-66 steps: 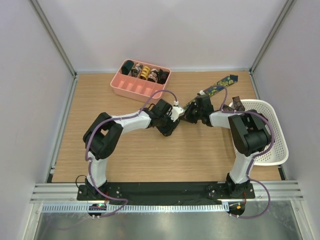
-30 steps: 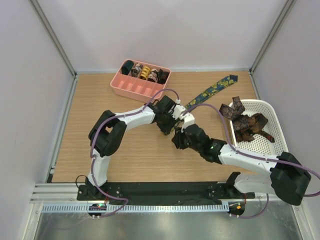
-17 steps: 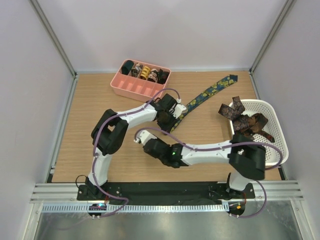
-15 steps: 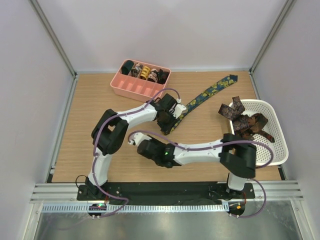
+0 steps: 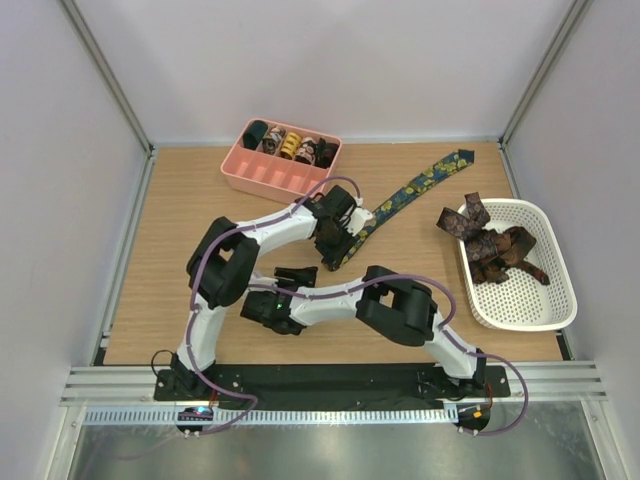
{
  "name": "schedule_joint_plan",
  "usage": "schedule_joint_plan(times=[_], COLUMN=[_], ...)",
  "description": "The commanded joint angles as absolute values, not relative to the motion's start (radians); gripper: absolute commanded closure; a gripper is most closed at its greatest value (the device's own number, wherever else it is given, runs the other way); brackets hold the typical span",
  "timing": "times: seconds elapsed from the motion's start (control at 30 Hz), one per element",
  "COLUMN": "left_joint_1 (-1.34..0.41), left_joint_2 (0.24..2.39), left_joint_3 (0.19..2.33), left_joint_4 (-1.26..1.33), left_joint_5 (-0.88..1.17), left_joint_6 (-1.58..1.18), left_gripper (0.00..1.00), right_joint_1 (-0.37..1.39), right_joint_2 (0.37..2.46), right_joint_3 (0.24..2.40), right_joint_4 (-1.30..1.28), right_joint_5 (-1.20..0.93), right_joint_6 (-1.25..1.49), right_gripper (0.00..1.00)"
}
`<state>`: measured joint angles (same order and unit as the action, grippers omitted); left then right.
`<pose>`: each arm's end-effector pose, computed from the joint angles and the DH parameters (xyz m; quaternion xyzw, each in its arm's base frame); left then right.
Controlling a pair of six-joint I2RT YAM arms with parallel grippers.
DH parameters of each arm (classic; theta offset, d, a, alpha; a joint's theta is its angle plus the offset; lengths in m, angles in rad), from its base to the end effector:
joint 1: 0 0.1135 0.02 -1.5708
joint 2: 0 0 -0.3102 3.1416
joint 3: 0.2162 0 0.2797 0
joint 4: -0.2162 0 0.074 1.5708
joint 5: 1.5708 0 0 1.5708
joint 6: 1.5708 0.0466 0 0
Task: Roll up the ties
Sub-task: Roll the tie
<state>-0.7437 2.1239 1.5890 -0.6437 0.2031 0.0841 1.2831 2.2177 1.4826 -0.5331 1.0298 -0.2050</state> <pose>0.3574 -0.3416 0.1793 0.4105 0.8854 -0.1569 0.1512 0.1742 0.4480 0.1288 -0.5281 0.6833 -0.3505 0.3625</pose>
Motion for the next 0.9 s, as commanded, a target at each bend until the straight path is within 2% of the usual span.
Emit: schedule_joint_plan(times=[0.0,0.53,0.87], left_joint_1=[-0.742,-0.742,-0.744], left_joint_2=[2.183,2.24,2.247], left_joint_3=[1.6,1.746,1.758], left_joint_4=[-0.795,-0.992,-1.015], left_joint_5=[0.233,0.25,0.273], left_joint_6=[0.06,0.032,0.023], left_gripper=[0.7,0.69,0.69], right_joint_1=[1.263,1.207,1.204], right_joint_2=[2.226,2.286,2.319], right_joint_3=[1.483,1.428,1.448], right_joint_4=[-0.562,-0.529,-0.537], right_joint_5=[1.085,1.066,1.043], right_joint_6=[-0.253,-0.245,-0.267], right_gripper=[0.39,0.38,0.43])
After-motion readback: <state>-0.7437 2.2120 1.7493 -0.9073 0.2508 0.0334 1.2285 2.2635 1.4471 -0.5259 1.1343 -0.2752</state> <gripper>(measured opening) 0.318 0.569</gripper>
